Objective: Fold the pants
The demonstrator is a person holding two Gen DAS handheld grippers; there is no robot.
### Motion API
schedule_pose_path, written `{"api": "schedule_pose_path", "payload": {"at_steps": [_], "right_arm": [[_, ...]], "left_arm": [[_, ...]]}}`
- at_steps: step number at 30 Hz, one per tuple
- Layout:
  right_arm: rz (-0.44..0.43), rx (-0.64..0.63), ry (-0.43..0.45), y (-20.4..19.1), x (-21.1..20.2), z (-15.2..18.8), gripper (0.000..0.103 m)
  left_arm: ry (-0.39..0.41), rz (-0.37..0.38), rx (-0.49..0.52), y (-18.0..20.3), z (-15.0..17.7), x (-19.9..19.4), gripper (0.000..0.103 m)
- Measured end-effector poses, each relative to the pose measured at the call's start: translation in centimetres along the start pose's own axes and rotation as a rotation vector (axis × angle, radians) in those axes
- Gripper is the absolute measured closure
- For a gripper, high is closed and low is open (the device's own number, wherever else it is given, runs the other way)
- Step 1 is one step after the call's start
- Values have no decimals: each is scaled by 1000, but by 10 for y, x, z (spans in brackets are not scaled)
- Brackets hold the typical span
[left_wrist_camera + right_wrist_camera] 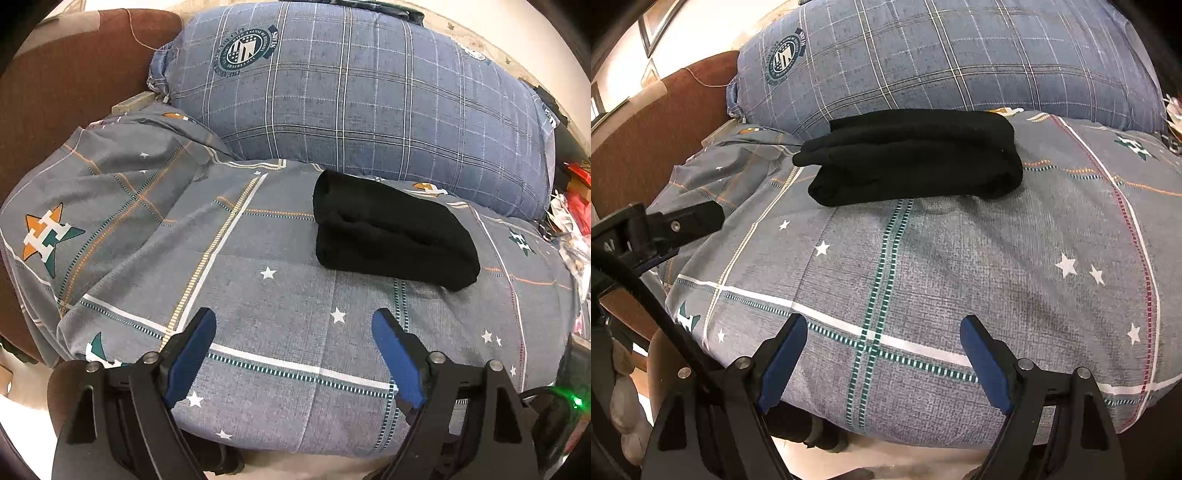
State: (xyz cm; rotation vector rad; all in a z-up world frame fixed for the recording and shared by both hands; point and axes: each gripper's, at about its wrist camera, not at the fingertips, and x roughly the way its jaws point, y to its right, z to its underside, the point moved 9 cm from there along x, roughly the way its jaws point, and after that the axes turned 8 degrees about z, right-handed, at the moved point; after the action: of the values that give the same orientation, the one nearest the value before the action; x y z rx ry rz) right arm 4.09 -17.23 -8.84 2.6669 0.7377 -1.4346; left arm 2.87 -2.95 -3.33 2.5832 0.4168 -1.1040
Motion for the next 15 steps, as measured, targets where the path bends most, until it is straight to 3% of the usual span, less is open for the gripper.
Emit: {"api": "schedule_pose_path", "payload": {"at_steps": [6,15], "right_arm": [[1,32,-34,8,12,5,14],[15,-7,-1,0,4,3,14]], "left_arm": [[-14,-8,-10,-4,3,6,17],[-4,2,-19,-5,4,4,17]]}}
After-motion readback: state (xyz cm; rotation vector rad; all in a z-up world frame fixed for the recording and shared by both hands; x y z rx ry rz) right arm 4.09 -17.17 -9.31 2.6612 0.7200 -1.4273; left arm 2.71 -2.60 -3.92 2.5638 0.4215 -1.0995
